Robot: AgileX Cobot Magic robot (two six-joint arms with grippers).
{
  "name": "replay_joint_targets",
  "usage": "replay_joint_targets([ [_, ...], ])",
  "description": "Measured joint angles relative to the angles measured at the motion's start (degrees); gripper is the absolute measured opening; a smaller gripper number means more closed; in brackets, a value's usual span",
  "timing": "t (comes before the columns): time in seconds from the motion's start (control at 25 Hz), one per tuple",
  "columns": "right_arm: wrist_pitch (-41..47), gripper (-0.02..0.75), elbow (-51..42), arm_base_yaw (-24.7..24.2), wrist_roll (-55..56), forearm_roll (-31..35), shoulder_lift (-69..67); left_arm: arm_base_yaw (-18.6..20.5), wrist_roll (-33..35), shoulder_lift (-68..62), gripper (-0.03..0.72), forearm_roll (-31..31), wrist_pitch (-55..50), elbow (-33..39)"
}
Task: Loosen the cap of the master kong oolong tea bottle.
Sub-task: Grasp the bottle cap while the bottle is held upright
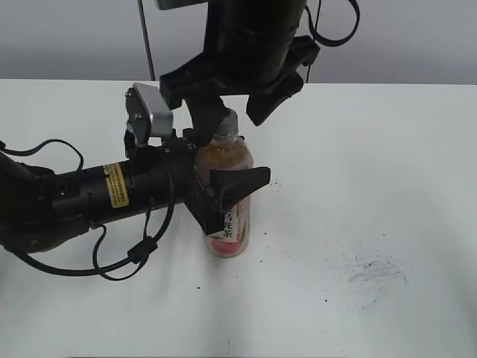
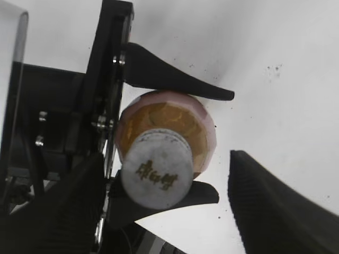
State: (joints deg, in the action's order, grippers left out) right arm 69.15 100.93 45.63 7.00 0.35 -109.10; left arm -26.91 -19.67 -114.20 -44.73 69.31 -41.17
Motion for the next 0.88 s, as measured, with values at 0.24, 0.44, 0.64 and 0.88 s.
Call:
replay_joint_targets([
  [0.24,0.48,0.525,0.00,0.00,1.74,0.37,0.00,0.00,0.00,0.00,0.447,0.00,-0.02,0.00],
  [0.44,-1.33,0.512,0.00,0.00,1.93,0.78,0.05,0.00,0.00,0.00,0.447,0.02,-0.02,0.00],
  [0.64,-1.61,0.465,0.00,0.00,2.07,0.79,0.05,0.00,0.00,0.00,0.447,0.02,-0.02,0.00],
  [0.88,-1.40,0.375,0.00,0.00,2.12,0.79,0.05,0.00,0.00,0.00,0.447,0.02,-0.02,0.00],
])
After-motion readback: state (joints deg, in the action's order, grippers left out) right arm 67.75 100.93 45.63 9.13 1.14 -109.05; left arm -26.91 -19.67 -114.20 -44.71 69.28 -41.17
